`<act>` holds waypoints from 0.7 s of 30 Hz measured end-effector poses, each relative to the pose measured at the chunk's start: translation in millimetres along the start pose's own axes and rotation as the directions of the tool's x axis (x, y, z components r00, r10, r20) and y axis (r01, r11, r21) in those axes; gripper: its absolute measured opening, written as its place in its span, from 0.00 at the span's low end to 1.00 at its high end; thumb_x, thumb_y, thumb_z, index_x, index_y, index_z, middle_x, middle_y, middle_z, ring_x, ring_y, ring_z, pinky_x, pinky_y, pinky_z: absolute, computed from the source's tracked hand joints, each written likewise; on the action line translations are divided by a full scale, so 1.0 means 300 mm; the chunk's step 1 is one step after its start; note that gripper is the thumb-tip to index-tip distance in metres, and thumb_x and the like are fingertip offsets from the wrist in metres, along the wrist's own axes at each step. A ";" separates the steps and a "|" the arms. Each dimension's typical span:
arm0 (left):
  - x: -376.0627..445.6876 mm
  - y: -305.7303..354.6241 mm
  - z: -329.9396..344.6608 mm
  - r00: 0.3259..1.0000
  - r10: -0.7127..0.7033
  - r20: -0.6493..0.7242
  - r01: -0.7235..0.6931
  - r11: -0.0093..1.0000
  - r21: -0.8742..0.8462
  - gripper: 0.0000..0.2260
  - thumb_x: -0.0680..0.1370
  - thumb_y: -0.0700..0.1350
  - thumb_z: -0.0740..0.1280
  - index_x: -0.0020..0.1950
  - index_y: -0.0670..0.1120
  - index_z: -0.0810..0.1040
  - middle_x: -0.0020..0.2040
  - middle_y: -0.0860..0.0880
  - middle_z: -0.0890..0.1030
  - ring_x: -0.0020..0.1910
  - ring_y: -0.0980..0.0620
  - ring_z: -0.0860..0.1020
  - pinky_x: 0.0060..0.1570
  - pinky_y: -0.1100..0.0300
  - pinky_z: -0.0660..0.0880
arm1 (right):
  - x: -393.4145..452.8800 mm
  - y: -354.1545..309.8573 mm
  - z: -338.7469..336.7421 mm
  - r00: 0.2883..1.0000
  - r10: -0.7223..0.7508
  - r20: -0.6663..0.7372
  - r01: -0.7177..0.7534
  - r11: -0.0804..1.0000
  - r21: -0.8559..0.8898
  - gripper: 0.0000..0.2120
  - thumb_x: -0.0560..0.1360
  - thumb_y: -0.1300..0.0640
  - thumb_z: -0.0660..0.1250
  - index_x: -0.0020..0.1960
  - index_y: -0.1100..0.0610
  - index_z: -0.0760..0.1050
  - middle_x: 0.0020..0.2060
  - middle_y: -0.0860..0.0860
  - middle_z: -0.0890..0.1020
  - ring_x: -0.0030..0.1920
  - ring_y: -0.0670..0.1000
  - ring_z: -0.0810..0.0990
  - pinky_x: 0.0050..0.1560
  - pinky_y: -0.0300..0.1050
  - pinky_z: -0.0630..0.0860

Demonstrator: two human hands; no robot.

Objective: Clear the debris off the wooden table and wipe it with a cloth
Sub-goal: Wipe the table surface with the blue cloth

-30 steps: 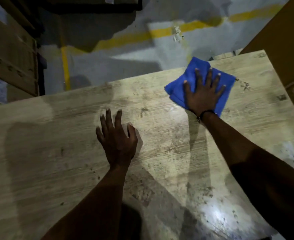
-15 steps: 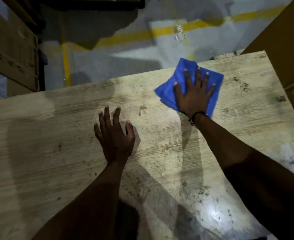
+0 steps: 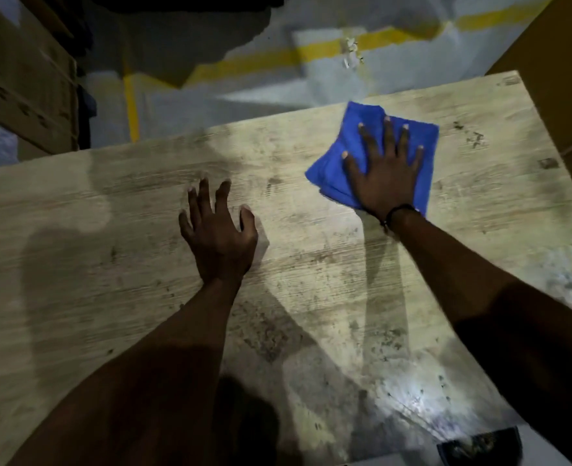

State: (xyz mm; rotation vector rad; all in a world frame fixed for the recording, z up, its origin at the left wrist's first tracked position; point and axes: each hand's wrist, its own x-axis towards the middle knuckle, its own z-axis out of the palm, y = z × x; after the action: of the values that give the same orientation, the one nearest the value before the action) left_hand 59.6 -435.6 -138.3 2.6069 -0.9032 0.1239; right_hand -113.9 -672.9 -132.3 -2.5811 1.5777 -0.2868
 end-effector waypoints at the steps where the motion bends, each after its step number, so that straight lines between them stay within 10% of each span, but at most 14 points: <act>1: 0.000 -0.002 0.002 1.000 -0.001 0.004 0.001 1.000 0.008 0.24 0.83 0.58 0.60 0.80 0.57 0.69 0.84 0.50 0.62 0.84 0.47 0.58 0.80 0.42 0.55 | -0.038 -0.034 0.001 0.999 0.039 -0.015 -0.040 0.999 -0.009 0.33 0.83 0.31 0.50 0.84 0.43 0.58 0.85 0.55 0.57 0.84 0.65 0.55 0.79 0.73 0.51; 4: 0.000 -0.006 0.004 1.000 -0.004 0.016 0.003 1.000 0.026 0.25 0.82 0.57 0.59 0.79 0.56 0.69 0.84 0.50 0.62 0.84 0.47 0.58 0.80 0.41 0.55 | -0.199 -0.129 0.004 0.975 -0.221 0.022 0.221 0.975 -0.004 0.34 0.83 0.31 0.51 0.85 0.43 0.57 0.86 0.55 0.53 0.85 0.65 0.51 0.80 0.72 0.48; 8: 0.004 -0.003 0.001 0.999 -0.021 0.050 0.021 1.000 0.004 0.25 0.81 0.57 0.58 0.79 0.56 0.69 0.84 0.50 0.61 0.84 0.46 0.57 0.80 0.40 0.54 | -0.277 -0.049 -0.035 0.736 -0.666 0.120 0.662 0.746 0.074 0.32 0.83 0.30 0.53 0.84 0.39 0.57 0.86 0.48 0.51 0.86 0.56 0.46 0.82 0.66 0.46; 11: 0.001 -0.007 0.003 0.998 -0.018 0.066 0.018 1.000 -0.005 0.25 0.82 0.58 0.59 0.80 0.57 0.67 0.85 0.50 0.60 0.84 0.45 0.56 0.80 0.39 0.52 | -0.194 0.040 -0.049 0.796 -0.594 0.121 0.594 0.804 0.037 0.32 0.82 0.30 0.53 0.83 0.38 0.59 0.86 0.47 0.54 0.86 0.56 0.50 0.81 0.67 0.50; 16: -0.004 -0.022 0.030 1.000 0.005 0.019 -0.006 1.000 0.023 0.25 0.83 0.58 0.58 0.80 0.57 0.67 0.84 0.49 0.61 0.84 0.44 0.57 0.79 0.39 0.54 | -0.263 -0.075 -0.025 0.999 -0.048 -0.012 0.047 0.999 -0.015 0.33 0.82 0.31 0.51 0.84 0.42 0.58 0.85 0.54 0.56 0.85 0.64 0.53 0.80 0.70 0.50; 21: 0.001 -0.033 0.044 1.000 0.017 -0.018 -0.017 1.000 0.006 0.24 0.83 0.55 0.56 0.79 0.58 0.69 0.84 0.48 0.63 0.84 0.45 0.59 0.79 0.40 0.55 | -0.449 -0.108 -0.028 0.840 -0.537 0.071 0.536 0.843 0.040 0.32 0.83 0.31 0.53 0.84 0.40 0.57 0.86 0.49 0.52 0.86 0.58 0.47 0.81 0.68 0.48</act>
State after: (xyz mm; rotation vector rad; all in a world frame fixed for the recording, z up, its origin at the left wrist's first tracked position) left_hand 65.3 -433.7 -153.6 2.5995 -0.9203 0.1546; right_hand -147.5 -538.2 -132.6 -2.9273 0.7829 -0.2314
